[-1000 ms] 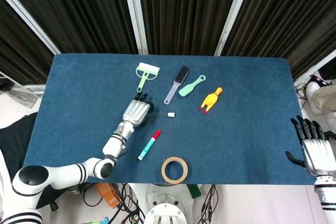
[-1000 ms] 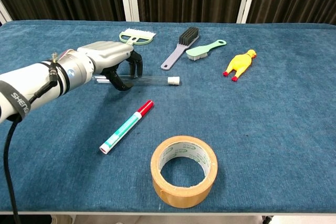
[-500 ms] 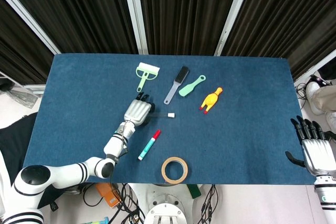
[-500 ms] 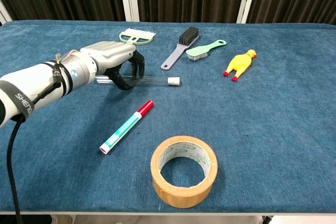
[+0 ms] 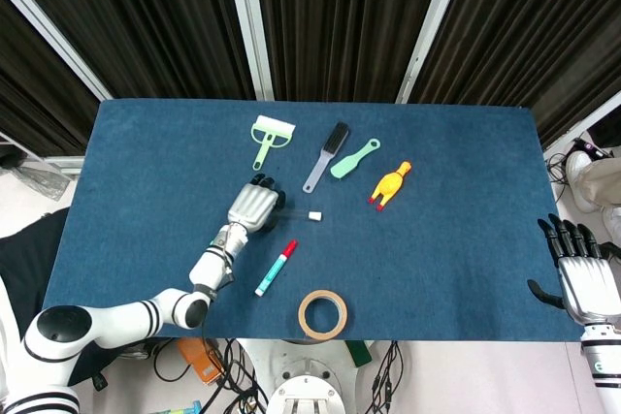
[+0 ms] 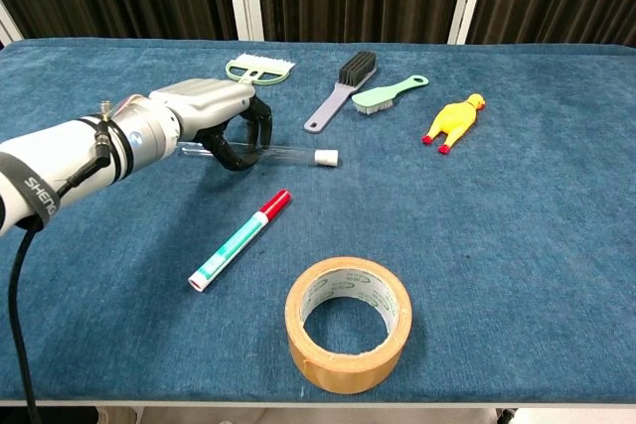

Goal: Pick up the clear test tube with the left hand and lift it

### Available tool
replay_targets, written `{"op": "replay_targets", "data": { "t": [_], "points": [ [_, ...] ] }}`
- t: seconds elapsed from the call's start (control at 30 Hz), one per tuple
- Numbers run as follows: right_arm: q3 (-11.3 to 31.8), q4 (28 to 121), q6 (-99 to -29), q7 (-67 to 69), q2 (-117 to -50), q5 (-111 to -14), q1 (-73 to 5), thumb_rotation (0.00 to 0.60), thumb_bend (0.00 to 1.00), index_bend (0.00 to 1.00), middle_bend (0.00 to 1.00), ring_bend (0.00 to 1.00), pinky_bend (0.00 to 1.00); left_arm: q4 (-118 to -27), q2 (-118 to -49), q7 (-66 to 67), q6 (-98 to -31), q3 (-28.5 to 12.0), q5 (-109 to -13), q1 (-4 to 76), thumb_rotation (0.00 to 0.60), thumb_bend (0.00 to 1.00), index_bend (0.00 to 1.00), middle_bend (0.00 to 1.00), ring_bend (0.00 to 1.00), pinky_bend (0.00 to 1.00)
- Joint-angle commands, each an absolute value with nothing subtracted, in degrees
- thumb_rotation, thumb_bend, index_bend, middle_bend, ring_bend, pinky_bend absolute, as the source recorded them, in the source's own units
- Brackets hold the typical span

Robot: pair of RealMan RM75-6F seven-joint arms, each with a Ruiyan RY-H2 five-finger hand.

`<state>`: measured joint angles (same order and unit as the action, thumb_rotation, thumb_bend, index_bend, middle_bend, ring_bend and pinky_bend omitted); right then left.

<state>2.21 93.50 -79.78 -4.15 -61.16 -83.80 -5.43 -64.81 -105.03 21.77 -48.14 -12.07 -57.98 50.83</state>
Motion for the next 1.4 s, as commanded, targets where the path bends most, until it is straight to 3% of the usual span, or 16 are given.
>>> {"op": "replay_targets", "data": {
  "t": [0.03, 0.67, 1.07, 1.4],
  "points": [
    [2.19, 93.53, -79.67, -4.18, -61.16, -83.76, -5.47, 0.6, 0.35, 0.02, 0.04, 0.0, 0.0, -65.22, -104.64, 20.88, -48.31, -12.24, -58.48, 50.66, 0.6, 0.47, 0.49, 0.52, 0.17, 0.12],
    [2.18, 93.84, -79.39, -4.32, -61.01, -83.35, -5.48, 0.6, 0.35, 0.03, 0.04, 0.0, 0.0, -73.88, -96.95, 8.44, -45.17, -14.68, -60.81, 49.24, 0.6, 0.55, 0.54, 0.53, 0.18, 0.13],
    [2.23, 94.03, -79.39, -4.46, -60.91, -83.1, -5.43, 0.6, 0.35, 0.03, 0.04, 0.0, 0.0, -87.27, -82.91, 7.57, -46.69, -18.78, -60.9, 49.07, 0.6, 0.54, 0.54, 0.53, 0.18, 0.13],
    [2.23, 94.24, -79.35, -4.7, -60.89, -82.93, -5.4, 0.6, 0.35, 0.03, 0.04, 0.0, 0.0, -102.88, -65.58, 4.85, -45.31, -24.01, -56.68, 48.0, 0.6, 0.54, 0.54, 0.53, 0.18, 0.13]
  ]
}}
